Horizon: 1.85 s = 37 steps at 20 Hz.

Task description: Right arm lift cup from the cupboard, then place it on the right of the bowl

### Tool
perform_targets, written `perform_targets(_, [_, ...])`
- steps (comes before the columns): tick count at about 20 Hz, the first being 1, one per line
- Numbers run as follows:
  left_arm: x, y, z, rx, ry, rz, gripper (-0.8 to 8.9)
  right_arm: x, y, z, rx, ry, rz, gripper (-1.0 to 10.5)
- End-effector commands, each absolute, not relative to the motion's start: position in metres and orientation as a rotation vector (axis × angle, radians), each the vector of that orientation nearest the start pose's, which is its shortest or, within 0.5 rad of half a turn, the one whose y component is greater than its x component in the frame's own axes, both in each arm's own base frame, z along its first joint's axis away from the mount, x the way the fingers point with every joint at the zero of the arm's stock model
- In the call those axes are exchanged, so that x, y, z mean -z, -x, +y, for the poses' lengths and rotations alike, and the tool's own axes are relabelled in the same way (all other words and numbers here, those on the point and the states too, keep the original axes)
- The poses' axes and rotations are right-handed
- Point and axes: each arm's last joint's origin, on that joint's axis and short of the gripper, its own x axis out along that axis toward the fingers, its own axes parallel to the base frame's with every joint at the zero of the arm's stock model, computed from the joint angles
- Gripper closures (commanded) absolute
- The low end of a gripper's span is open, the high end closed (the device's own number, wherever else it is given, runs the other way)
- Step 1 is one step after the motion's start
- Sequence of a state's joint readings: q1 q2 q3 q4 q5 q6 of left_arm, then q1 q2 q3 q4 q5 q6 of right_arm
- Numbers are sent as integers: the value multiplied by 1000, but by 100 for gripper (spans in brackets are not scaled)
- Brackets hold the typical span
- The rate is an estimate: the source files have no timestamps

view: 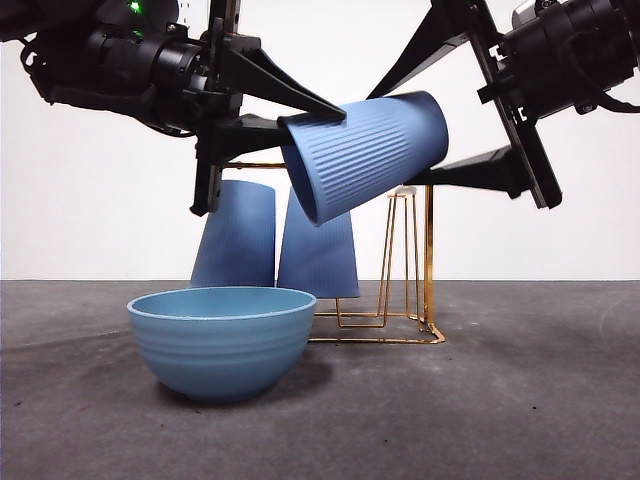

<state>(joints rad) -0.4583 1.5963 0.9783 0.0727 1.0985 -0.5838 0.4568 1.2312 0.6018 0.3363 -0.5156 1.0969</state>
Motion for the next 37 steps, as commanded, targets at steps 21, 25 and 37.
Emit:
perform_targets(21, [-251,-285,-188,1296,606,1002,803,-258,-185,62,-631,-627,653,357])
perform_targets(25, [-258,-281,-197,1205,521,1038,803,-264,-164,56,-626,-526,652,358])
perform_targets(37, [-283,-269,-249,1038,81,1145,803,-294,-93,33,-508,-303,559,359])
